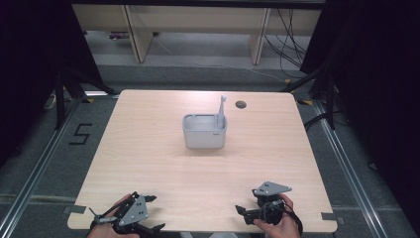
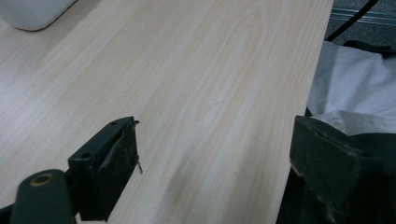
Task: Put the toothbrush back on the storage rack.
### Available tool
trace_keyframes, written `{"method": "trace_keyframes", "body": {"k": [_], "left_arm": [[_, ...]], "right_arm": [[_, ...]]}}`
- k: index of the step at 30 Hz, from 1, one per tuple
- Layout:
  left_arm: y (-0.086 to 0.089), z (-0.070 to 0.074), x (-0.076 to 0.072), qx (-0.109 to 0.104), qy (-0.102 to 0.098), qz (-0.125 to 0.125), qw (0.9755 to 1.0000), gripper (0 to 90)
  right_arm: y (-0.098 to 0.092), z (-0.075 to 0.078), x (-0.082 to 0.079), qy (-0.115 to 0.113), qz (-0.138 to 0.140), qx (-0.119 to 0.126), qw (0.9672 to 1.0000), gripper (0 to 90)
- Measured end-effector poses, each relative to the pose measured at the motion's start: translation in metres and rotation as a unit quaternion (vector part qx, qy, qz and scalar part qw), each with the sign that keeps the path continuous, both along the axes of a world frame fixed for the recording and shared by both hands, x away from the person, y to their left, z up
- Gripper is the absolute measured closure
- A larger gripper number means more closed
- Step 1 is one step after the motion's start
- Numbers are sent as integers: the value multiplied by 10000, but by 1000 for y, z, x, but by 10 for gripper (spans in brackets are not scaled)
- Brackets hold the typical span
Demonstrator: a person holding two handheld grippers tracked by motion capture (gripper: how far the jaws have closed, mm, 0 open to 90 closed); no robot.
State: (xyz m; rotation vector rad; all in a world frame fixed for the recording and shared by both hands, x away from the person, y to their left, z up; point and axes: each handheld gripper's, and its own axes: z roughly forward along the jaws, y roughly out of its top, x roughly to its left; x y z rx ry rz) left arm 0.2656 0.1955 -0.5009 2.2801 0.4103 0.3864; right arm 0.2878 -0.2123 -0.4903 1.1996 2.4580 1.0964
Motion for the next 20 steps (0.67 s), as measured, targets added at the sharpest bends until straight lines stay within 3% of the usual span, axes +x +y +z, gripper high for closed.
{"method": "trace_keyframes", "body": {"k": [3, 6, 9, 11, 20], "left_arm": [[0, 0, 0, 10, -8, 3, 10000, 148], [1, 1, 1, 96, -36, -22, 9999, 148], [0, 0, 0, 15, -11, 5, 10000, 148], [0, 0, 0, 5, -9, 9, 10000, 148], [0, 0, 0, 10, -11, 7, 10000, 148]], "right_arm": [[-1, -1, 1, -114, 57, -38, 9999, 180], [0, -1, 0, -26, 33, -47, 10000, 180], [0, -1, 0, -55, 88, -34, 9999, 180], [1, 0, -2, 76, -9, 2, 10000, 180], [0, 0, 0, -27, 73, -44, 10000, 180]]}}
